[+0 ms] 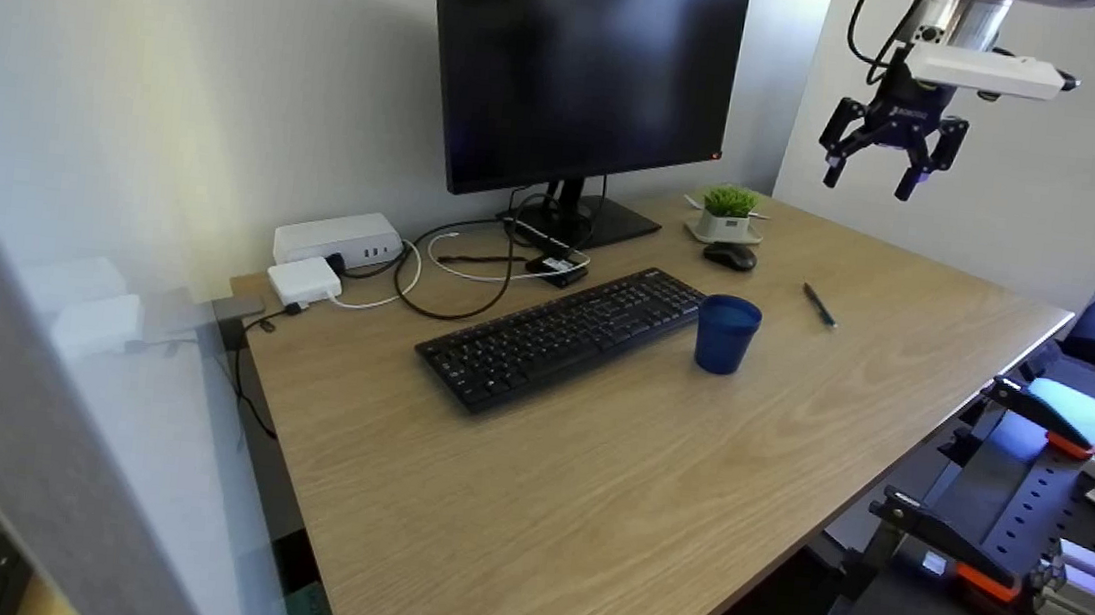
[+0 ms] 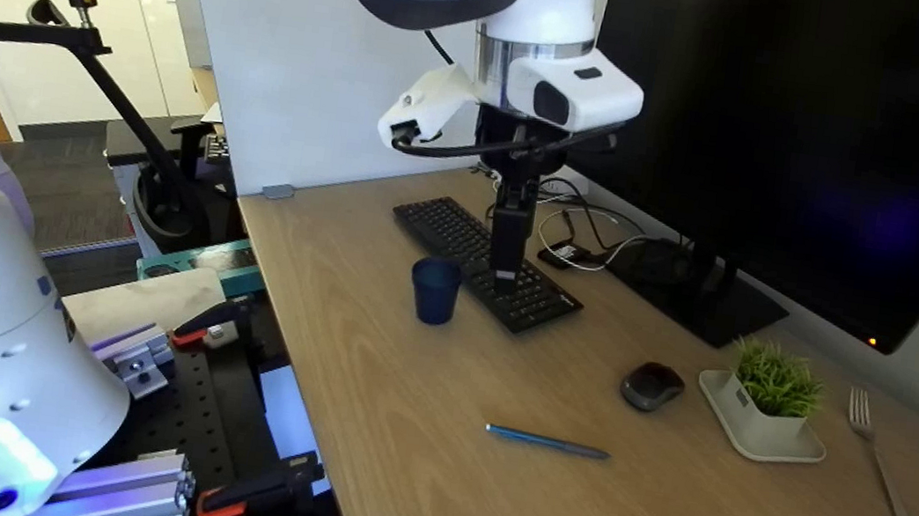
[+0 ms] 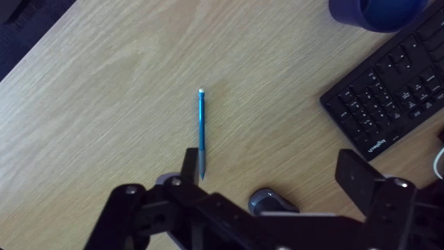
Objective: Put the pen in the cup
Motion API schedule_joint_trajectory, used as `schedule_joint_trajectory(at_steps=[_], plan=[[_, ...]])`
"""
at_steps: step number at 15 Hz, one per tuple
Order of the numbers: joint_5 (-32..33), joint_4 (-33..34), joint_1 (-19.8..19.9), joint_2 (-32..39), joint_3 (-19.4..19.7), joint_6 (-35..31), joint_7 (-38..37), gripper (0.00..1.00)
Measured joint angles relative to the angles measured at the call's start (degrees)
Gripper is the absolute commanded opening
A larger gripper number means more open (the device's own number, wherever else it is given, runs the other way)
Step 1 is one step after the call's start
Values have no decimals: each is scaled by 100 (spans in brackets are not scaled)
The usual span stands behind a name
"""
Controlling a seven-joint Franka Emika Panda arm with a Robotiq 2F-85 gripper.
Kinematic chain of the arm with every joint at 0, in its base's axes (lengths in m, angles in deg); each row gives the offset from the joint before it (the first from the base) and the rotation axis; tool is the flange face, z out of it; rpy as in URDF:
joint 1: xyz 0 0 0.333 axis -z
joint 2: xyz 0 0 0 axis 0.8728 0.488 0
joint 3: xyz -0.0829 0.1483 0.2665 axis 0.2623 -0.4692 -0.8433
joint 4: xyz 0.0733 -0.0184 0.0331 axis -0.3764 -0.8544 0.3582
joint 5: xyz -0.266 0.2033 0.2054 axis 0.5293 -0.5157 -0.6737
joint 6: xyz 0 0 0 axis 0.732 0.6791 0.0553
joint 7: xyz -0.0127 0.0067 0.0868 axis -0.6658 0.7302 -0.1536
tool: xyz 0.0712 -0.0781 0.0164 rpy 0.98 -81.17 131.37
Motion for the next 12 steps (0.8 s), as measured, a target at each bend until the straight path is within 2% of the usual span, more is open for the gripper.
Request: schedule_joint_trajectory(at_steps=[6,12], plan=[[-6,138,14,539,259,7,105,100],[-38,554,19,1124,478,111,442,100]])
